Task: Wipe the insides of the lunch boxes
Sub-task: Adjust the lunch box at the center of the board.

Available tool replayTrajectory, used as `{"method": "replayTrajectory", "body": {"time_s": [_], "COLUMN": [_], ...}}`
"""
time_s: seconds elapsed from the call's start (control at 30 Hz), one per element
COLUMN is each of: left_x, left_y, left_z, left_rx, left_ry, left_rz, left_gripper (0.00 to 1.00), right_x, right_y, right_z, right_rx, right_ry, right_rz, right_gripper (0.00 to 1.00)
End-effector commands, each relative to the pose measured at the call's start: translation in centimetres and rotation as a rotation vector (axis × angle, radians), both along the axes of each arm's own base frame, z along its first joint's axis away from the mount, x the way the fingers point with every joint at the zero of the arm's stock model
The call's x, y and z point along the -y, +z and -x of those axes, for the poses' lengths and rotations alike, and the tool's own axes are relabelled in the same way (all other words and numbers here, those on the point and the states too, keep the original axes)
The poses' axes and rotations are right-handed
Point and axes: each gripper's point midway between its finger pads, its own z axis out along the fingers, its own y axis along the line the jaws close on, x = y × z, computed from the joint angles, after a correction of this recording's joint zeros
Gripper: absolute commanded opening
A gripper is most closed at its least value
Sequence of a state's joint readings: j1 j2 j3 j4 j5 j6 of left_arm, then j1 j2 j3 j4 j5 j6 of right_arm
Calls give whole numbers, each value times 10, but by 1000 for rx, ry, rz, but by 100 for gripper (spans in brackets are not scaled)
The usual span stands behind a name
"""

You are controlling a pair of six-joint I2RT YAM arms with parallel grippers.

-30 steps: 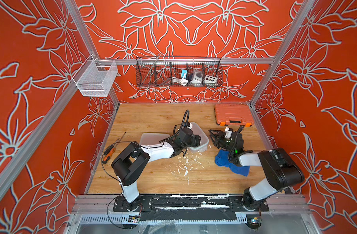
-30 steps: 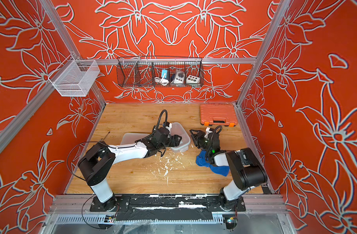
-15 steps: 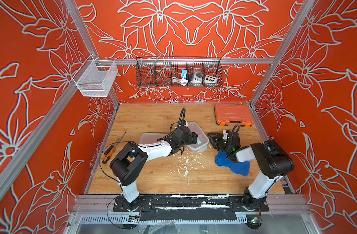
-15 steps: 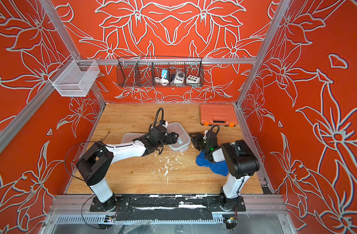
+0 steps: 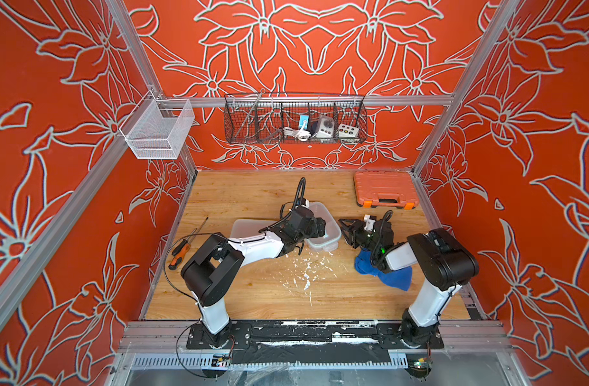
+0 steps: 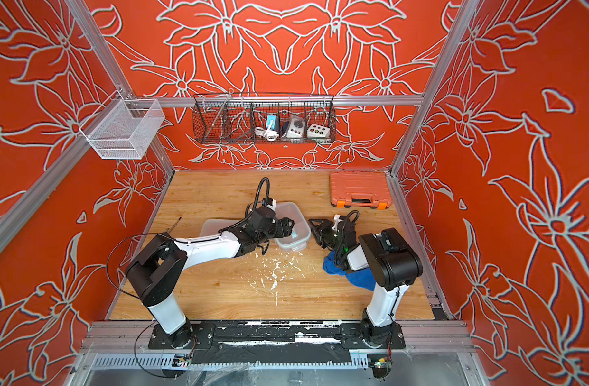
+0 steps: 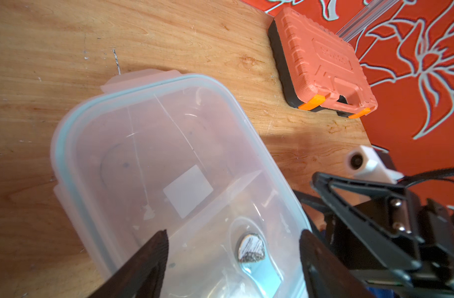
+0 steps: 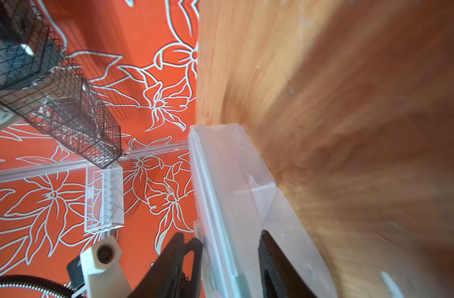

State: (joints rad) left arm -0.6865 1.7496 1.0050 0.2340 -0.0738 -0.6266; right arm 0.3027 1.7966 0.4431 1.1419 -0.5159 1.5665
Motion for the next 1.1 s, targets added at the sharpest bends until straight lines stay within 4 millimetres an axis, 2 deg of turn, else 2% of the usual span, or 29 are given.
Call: {"method": "replayTrajectory", "body": {"time_s": [0.0, 0.17, 0.37, 0.47, 0.53, 0.63, 0.73, 0.9, 1.07], "left_x": [-13, -14, -23, -27, -27, -24, -20, -19, -19], "left_y": [-38, -43, -42, -39, -36, -34, -37, -38, -40], "left_z": [15, 14, 10, 5, 2, 0, 0, 2, 3], "left_rx": [-106, -115, -116, -111, -104, -102, -115, -125, -128], "left_ry": [0, -4, 5, 7, 2, -11, -27, -30, -24], "left_rz": [-87, -94, -107, -110, -119, -126, -114, -104, -99], "left_gripper": [80, 81, 81, 81, 81, 81, 81, 81, 81], "right_x": [-7, -17, -26, -31, -24, -11, -11, -15, -15], "right_y": [9, 5, 10, 0, -8, -19, -29, -9, -14], "right_z": [7, 18, 27, 36, 40, 39, 37, 21, 17], "right_rx": [17, 1, 5, -21, -36, -52, -85, -16, -49], "right_ry": [5, 24, 15, 11, -30, -91, -100, -114, -137], "right_rz": [-61, -46, -79, -57, -49, -70, -75, -94, -116], "right_gripper": [48, 47, 47, 47, 47, 47, 48, 50, 50]}}
